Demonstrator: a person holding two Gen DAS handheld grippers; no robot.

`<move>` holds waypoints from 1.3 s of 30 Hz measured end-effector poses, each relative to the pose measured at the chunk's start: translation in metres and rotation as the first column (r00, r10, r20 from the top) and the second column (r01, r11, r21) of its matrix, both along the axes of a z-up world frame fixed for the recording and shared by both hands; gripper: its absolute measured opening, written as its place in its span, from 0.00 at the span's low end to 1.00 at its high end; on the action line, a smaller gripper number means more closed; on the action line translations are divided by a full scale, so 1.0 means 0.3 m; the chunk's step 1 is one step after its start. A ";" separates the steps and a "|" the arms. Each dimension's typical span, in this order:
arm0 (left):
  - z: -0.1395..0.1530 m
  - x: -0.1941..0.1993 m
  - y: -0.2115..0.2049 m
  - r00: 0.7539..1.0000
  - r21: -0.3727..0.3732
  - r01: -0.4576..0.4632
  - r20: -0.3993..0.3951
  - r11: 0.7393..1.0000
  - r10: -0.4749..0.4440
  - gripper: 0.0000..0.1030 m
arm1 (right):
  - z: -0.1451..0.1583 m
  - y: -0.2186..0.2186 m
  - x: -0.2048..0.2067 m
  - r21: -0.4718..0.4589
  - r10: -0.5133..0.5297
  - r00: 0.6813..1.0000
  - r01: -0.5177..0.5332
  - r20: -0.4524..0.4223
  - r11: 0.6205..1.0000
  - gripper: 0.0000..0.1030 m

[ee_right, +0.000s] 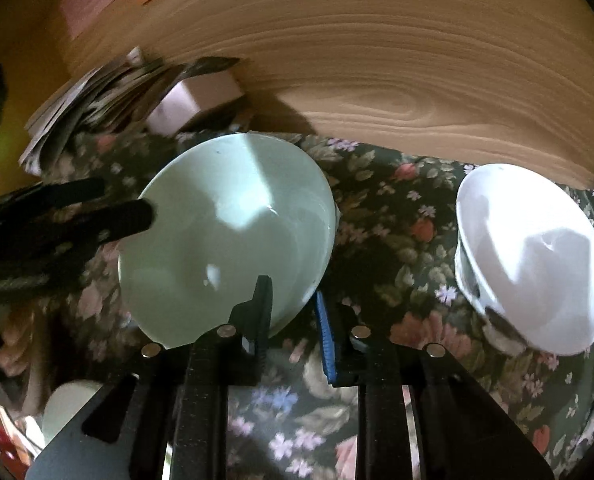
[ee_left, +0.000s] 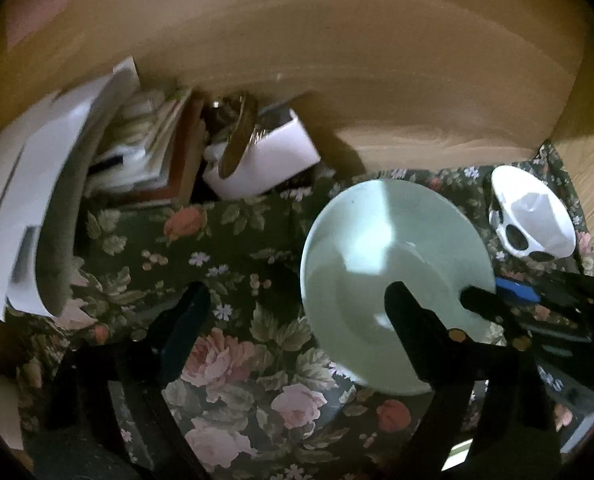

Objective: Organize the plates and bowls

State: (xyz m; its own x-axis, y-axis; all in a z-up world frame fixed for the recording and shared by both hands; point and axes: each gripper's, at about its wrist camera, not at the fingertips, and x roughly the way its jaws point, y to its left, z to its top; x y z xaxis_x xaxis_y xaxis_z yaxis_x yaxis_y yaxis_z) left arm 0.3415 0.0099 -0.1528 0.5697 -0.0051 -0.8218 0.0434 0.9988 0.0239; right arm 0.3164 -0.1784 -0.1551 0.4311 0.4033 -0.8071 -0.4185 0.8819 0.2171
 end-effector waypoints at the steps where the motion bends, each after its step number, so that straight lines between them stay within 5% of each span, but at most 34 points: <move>1: -0.009 0.001 0.001 1.000 -0.002 0.001 -0.011 1.000 -0.001 0.81 | 0.002 0.000 -0.012 0.001 0.005 1.000 -0.005 -0.001 1.000 0.19; 11: -0.065 0.008 -0.026 0.994 -0.015 0.039 -0.104 0.999 -0.040 0.65 | 0.027 0.000 -0.085 -0.005 -0.018 1.000 0.018 0.015 1.000 0.26; 22: -0.111 0.028 -0.060 0.980 -0.031 0.080 -0.183 0.996 -0.085 0.28 | -0.056 0.032 0.002 0.069 -0.032 0.995 0.039 -0.093 0.997 0.29; 26: -0.120 0.029 -0.072 0.977 -0.034 0.093 -0.189 0.995 -0.098 0.25 | -0.069 0.034 0.013 0.089 -0.029 0.994 0.038 -0.102 0.995 0.21; 39: -0.072 -0.013 -0.087 0.987 0.002 0.102 -0.125 0.995 -0.101 0.23 | 0.006 0.041 -0.035 0.073 -0.041 0.999 0.042 -0.017 0.996 0.20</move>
State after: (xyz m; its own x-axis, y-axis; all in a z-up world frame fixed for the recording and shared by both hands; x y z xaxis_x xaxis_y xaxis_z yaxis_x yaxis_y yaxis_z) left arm 0.3377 -0.0162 -0.1743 0.4600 -0.0511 -0.8865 0.1480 0.9888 0.0198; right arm 0.3059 -0.1661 -0.1531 0.4364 0.4438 -0.7827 -0.3780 0.8798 0.2881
